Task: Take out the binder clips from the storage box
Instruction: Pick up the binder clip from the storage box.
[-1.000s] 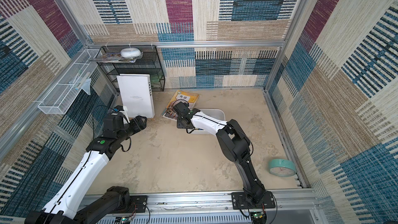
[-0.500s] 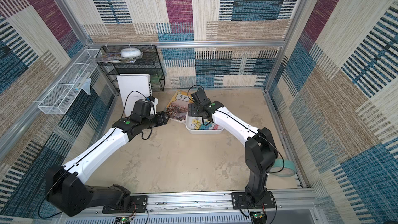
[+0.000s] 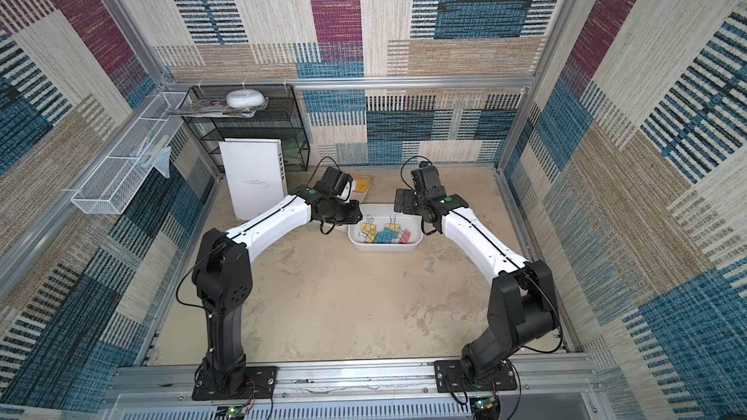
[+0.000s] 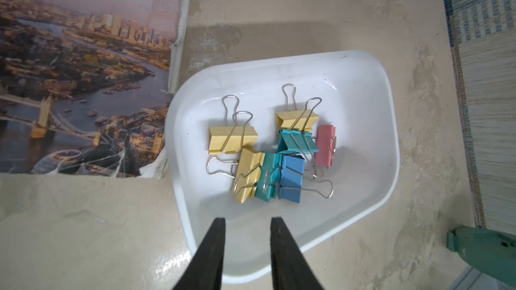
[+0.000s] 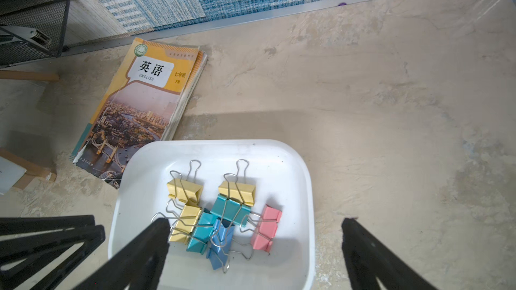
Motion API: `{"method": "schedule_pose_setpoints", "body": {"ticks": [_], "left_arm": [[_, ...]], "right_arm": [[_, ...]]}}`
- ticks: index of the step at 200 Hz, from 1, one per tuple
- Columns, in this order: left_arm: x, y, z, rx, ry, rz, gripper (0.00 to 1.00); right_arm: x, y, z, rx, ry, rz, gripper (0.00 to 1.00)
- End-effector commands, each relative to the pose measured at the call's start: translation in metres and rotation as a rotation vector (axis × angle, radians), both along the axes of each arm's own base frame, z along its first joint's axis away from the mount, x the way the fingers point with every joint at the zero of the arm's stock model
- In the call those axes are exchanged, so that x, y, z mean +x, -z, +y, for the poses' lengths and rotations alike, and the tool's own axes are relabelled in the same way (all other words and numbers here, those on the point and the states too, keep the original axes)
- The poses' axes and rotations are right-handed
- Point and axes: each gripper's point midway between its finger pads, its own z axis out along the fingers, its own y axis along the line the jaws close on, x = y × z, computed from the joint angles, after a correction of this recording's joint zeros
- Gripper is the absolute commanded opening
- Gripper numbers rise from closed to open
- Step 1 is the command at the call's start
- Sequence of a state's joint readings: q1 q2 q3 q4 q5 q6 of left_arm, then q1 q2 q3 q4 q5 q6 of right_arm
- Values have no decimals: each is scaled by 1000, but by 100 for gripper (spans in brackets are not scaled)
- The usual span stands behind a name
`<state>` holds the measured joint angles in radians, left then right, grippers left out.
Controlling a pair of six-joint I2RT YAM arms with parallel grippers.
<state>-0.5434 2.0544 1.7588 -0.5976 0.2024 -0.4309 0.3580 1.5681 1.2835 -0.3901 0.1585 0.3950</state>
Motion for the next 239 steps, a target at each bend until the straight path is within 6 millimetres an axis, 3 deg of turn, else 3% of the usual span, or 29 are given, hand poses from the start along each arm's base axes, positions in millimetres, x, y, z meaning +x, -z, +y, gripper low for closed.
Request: {"method": "schedule_pose_setpoints", "body": {"ticks": [1,35,129,175,239], "left_arm": [[4,11,-10,8,55,18,35],[17,30,-20,18,77,25,41],[41,67,-35,26,116,28,39],[48,67,-38,21,118,15,31],[48,48,-35,22,115,-19,14]], "right_arm": [[1,-3,-7,13,-2,-15,99],[-1,-4,-16,8,10,-15,99],[4,-8,-22,-3,41,-7,99],[3,-7,-22,2,44,-3,99],[6,-2,-21,5,48,10,99]]}}
